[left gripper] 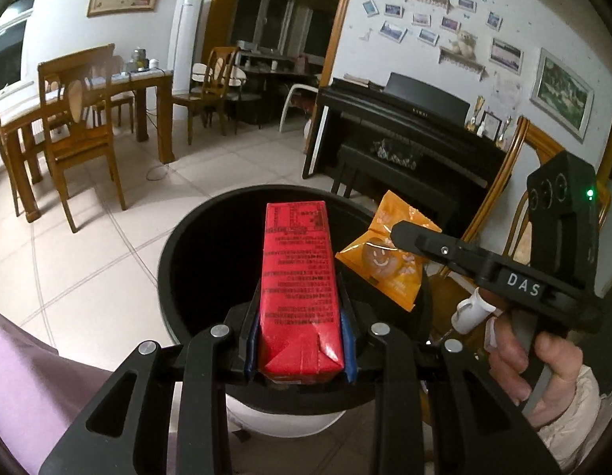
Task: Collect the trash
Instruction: 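Carry both items to the black bin and open both tools to drop them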
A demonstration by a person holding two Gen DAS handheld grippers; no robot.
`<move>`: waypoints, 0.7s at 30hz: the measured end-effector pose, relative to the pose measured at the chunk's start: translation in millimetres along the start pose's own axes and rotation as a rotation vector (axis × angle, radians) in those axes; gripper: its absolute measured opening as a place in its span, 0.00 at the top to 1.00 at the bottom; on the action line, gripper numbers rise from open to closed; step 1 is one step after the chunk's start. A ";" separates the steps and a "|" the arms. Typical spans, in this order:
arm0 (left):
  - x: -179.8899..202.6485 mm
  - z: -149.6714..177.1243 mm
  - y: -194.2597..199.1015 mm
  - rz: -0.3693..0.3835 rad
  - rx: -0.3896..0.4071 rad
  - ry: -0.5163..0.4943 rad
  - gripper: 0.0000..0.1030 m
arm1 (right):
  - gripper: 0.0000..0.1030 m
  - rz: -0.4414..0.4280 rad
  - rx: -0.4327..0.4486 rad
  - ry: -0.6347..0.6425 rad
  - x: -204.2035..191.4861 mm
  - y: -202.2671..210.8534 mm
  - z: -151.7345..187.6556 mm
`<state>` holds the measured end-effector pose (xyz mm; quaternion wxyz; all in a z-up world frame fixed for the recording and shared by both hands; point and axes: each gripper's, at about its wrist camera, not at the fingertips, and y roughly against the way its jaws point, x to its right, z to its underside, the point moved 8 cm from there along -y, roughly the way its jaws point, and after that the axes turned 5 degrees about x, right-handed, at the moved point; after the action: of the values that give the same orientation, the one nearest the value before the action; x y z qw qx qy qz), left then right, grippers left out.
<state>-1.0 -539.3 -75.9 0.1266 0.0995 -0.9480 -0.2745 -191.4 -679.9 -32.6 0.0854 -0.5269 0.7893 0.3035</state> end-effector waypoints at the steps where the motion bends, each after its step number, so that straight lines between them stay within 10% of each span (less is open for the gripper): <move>1: 1.5 1.0 -3.5 -0.006 -0.006 -0.010 0.68 | 0.67 -0.001 -0.007 -0.013 2.8 -0.6 2.0; 3: 4.5 2.9 -6.1 -0.015 -0.022 -0.032 0.65 | 0.55 -0.002 -0.011 -0.032 6.7 -1.6 4.6; 5: 5.4 5.0 -3.7 -0.042 -0.019 -0.047 0.19 | 0.32 0.008 0.000 -0.047 10.9 0.1 6.8; 7: 6.4 0.4 7.6 -0.090 0.035 -0.073 0.05 | 0.31 0.010 0.008 -0.055 8.8 4.0 8.1; 21: -19.1 -0.3 86.0 -0.210 0.103 -0.089 0.05 | 0.26 -0.043 -0.016 0.019 -61.2 3.5 13.6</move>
<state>7.0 -463.1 -32.4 0.0498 0.1923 -0.9498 -0.2415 -170.6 -623.5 -14.3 0.0801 -0.5471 0.7762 0.3029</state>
